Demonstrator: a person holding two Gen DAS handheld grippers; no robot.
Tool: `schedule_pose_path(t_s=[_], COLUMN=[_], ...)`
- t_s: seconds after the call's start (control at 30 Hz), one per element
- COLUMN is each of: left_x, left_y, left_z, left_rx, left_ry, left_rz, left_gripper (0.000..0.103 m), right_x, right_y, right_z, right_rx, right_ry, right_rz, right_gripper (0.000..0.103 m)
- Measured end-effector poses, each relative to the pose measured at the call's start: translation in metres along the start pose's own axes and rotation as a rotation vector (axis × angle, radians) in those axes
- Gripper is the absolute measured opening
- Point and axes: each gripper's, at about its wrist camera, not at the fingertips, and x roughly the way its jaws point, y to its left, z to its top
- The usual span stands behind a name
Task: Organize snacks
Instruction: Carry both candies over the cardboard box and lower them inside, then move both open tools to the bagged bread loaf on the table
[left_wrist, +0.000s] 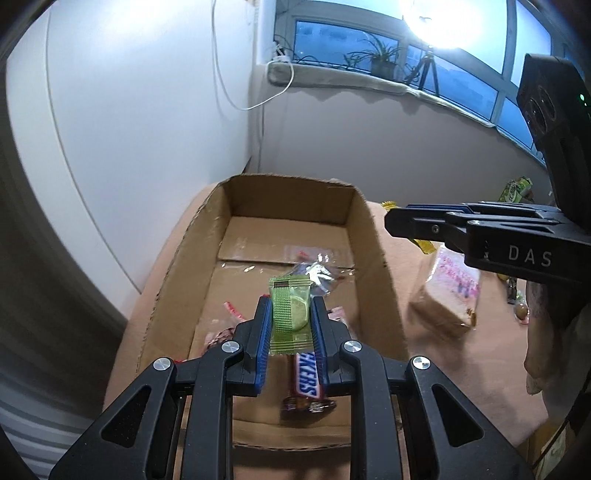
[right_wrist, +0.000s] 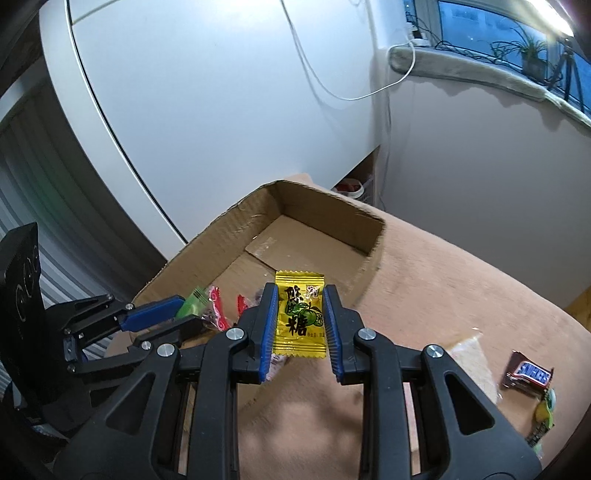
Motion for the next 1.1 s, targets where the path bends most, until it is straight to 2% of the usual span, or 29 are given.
schedule_pose_path(t_s=[0.33, 0.4, 0.43, 0.47, 0.53, 0.8, 1.1], left_x=[0.004, 0.004, 0.004, 0.003, 0.002, -0.007, -0.013], left_y=[0.004, 0.003, 0.003, 0.003, 0.002, -0.012, -0.056], left_z=[-0.006, -0.005, -0.005, -0.005, -0.005, -0.003, 0.003], left_rx=[-0.017, -0.015, -0.015, -0.017, -0.02, -0.014, 0.029], left_ry=[0.019, 0.019, 0.019, 0.018, 0.013, -0.008, -0.032], left_rz=[-0.006, -0.008, -0.005, -0.003, -0.001, -0.016, -0.083], left_gripper=[0.022, 0.023, 0.029, 0.036, 0.042, 0.042, 0.042], right_x=[0.012, 0.01, 0.009, 0.006, 0.002, -0.026, -0.075], right_y=[0.013, 0.012, 0.012, 0.011, 0.01, -0.005, -0.045], right_z=[0.0, 0.0, 0.0, 0.0, 0.0, -0.01, -0.042], right_rx=[-0.036, -0.035, -0.034, -0.034, -0.033, -0.009, 0.038], right_ry=[0.019, 0.011, 0.003, -0.009, -0.02, -0.054, -0.085], right_rz=[0.013, 0.002, -0.001, -0.003, -0.004, -0.031, -0.096], right_gripper=[0.027, 0.044, 0.059, 0.065, 0.066, 0.066, 0.066])
